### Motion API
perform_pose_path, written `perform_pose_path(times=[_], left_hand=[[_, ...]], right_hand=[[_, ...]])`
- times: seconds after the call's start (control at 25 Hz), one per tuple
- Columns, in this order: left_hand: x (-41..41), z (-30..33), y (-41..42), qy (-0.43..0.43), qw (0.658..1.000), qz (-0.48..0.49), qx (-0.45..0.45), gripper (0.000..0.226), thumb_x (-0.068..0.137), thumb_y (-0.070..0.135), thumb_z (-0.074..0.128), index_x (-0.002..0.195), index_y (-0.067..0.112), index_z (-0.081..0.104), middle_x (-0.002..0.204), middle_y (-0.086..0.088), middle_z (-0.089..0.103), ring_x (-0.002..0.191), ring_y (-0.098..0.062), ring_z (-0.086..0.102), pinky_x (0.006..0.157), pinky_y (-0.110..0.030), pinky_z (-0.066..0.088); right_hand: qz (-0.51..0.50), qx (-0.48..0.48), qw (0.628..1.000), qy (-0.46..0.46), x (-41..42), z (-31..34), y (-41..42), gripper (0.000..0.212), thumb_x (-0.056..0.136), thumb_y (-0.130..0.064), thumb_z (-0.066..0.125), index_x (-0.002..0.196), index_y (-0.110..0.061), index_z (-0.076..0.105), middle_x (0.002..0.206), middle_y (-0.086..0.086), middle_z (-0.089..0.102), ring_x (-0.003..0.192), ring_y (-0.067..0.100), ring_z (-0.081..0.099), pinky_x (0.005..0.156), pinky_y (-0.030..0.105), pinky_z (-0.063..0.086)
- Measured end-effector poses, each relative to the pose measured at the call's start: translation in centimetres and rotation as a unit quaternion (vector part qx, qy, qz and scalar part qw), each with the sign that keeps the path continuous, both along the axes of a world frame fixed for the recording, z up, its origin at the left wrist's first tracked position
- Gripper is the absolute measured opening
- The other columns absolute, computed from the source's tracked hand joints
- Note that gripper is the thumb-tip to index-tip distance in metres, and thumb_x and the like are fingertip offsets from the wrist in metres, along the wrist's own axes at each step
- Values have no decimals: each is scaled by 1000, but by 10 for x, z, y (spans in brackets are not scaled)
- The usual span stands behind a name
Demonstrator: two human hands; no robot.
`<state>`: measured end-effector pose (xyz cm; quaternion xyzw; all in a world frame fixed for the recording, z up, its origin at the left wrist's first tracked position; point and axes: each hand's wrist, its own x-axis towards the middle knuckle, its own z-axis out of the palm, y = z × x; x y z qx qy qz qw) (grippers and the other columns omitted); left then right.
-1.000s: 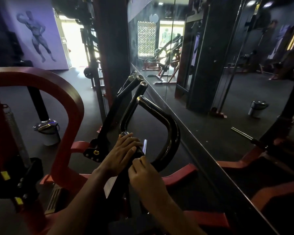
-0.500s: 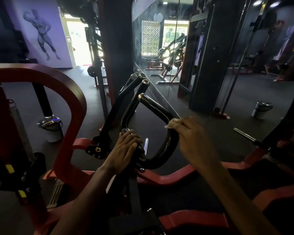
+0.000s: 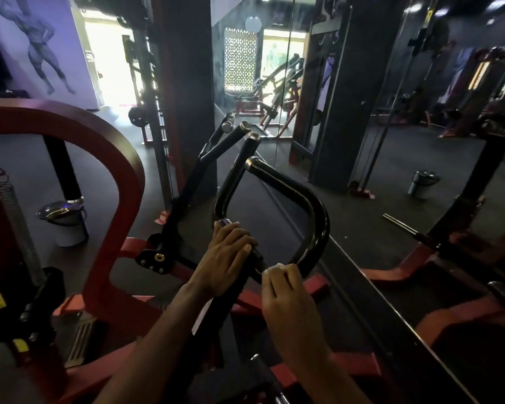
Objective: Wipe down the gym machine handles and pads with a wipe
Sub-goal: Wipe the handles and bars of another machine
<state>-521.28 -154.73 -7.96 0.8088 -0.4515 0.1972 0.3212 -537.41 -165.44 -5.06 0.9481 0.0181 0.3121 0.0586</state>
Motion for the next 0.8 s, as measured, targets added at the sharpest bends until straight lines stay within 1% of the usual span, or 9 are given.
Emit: perform_pose_path(times=[0.08,0.16,0.24,0.28,0.36,0.48,0.6,0.68,0.8], left_hand=[[6,6,4,1,1000,-24,21,44,100,36,25,113,20,63,116,6,56,126,-12,36,115,-40,16],[13,7,8,-18,998,-48,40,40,101,34,26,112,21,62,114,6,56,120,-14,40,112,-43,22],[20,7,11,-50,995,-61,57,34,101,33,27,109,24,60,109,9,54,115,-11,40,110,-47,24],[22,7,12,-59,994,-63,59,32,102,32,27,108,26,58,108,11,53,113,-9,40,112,-46,22],[21,6,9,-63,995,-63,46,31,101,32,27,101,26,57,102,11,53,109,-6,43,116,-43,15],[24,10,10,-65,992,-106,28,30,100,30,27,93,24,55,93,10,54,99,-7,49,115,-41,19],[30,10,10,-89,987,-130,12,28,100,30,28,95,23,55,95,8,56,97,-10,51,113,-38,24],[30,8,9,-85,988,-128,-5,27,100,30,28,94,23,54,94,7,55,96,-10,50,112,-38,25],[32,3,9,-85,988,-129,-29,26,99,29,29,90,22,52,92,8,54,95,-10,50,112,-35,24]], right_hand=[[-18,-9,998,60,12,-7,19,38,47,-10,86,82,-4,73,81,8,68,77,20,63,67,22,54],[-27,37,995,93,19,-3,31,44,43,-12,88,84,-8,73,84,6,68,81,20,61,67,21,54],[-24,81,996,15,23,22,25,38,51,-6,80,88,-10,72,88,5,67,85,21,59,68,22,53],[-30,70,996,-41,26,40,14,33,59,-1,69,91,-7,70,91,6,66,88,22,58,72,24,53],[-45,14,994,-99,32,80,-16,31,73,-2,46,95,-2,69,97,9,65,92,26,57,80,29,52],[-60,-182,981,-3,45,116,-42,37,75,-4,34,84,3,69,90,14,66,83,30,62,69,36,56],[-96,-305,943,88,44,107,-40,19,75,7,48,69,3,66,76,14,64,74,29,62,59,35,54],[-96,-339,926,135,41,104,-29,14,64,11,62,59,-2,61,64,10,58,67,28,58,54,32,49],[-171,-272,930,180,38,89,-7,17,56,11,69,59,-4,61,60,11,57,67,29,55,58,33,47]])
